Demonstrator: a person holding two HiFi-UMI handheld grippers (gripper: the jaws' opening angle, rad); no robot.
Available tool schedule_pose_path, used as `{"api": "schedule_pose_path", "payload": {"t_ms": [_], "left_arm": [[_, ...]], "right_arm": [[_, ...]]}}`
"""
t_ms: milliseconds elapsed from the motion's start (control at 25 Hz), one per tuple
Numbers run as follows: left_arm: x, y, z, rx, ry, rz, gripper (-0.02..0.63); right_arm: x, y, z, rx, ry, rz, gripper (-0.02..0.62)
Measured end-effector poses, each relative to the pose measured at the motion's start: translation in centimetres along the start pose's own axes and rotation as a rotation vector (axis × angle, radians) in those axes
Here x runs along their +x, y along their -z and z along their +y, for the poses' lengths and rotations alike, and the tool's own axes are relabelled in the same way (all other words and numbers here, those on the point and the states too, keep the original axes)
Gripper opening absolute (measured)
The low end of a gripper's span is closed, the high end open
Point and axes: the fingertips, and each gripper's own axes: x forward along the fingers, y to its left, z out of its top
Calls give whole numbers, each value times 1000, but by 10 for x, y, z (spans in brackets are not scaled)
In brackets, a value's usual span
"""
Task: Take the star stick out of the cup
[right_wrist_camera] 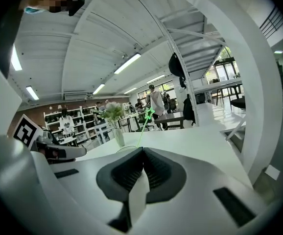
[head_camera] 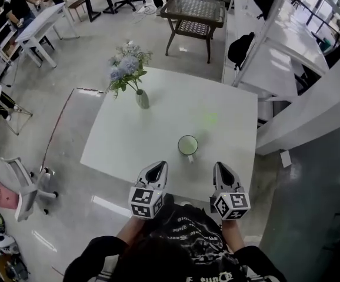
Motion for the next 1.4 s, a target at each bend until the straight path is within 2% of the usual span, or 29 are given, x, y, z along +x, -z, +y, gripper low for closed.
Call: {"api": "schedule_pose_path", "payload": {"t_ms": [160, 440, 560, 800, 1320, 1400], "left_arm": [[20, -19, 23, 9, 56, -4, 20], [38, -30, 59, 21, 142, 29, 20], [43, -30, 71, 15, 147, 38, 20], [47, -37, 72, 7, 164, 36, 20], [49, -34, 76, -15, 103, 47, 20], [47, -34, 75, -16, 94, 45, 20]], "right_arm": [[26, -9, 2, 17, 74, -21, 8], [74, -14, 14, 71, 125, -30, 26], [89, -16, 18, 94, 112, -28, 109], [107, -23, 15, 142, 78, -12, 161], [146, -27, 8, 193, -10, 42, 139], [150, -26, 10, 191, -30, 55, 114]]}}
